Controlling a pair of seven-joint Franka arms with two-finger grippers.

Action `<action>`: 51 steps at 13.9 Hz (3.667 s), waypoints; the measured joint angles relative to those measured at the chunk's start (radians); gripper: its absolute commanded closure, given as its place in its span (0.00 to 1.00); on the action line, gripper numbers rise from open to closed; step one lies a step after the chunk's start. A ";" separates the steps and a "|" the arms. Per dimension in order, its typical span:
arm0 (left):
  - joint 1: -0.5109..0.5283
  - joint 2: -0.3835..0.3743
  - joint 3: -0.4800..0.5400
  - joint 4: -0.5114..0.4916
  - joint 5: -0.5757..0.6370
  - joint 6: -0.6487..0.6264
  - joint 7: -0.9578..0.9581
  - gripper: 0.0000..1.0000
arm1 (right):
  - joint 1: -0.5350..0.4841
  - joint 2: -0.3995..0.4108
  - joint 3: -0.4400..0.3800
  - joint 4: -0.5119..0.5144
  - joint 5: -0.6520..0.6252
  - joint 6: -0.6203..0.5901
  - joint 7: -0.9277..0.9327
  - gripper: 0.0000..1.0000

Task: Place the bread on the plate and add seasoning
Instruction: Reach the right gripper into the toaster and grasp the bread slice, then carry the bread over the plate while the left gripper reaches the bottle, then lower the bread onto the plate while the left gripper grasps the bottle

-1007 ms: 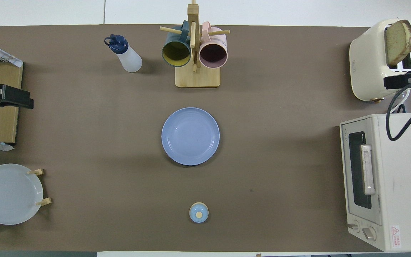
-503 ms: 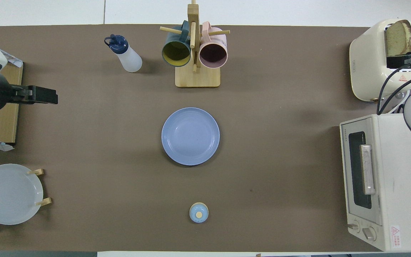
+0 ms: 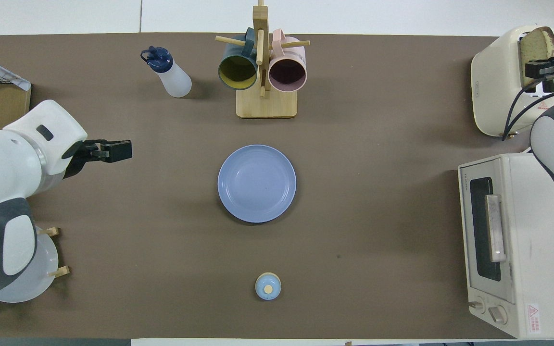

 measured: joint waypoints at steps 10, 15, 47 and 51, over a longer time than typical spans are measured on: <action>-0.073 0.275 0.000 -0.158 0.000 0.665 -0.032 0.00 | 0.027 0.010 0.015 0.113 -0.135 -0.149 -0.107 1.00; -0.081 0.379 0.001 -0.142 -0.003 0.791 -0.036 0.00 | 0.212 -0.061 0.025 0.232 -0.144 -0.515 -0.106 1.00; -0.565 0.814 0.501 0.213 -0.312 0.957 -0.049 0.00 | 0.833 -0.117 0.049 -0.289 0.259 0.101 0.676 1.00; -0.557 0.833 0.503 0.251 -0.314 0.938 -0.050 0.00 | 0.849 -0.125 0.048 -0.330 0.259 0.139 0.682 1.00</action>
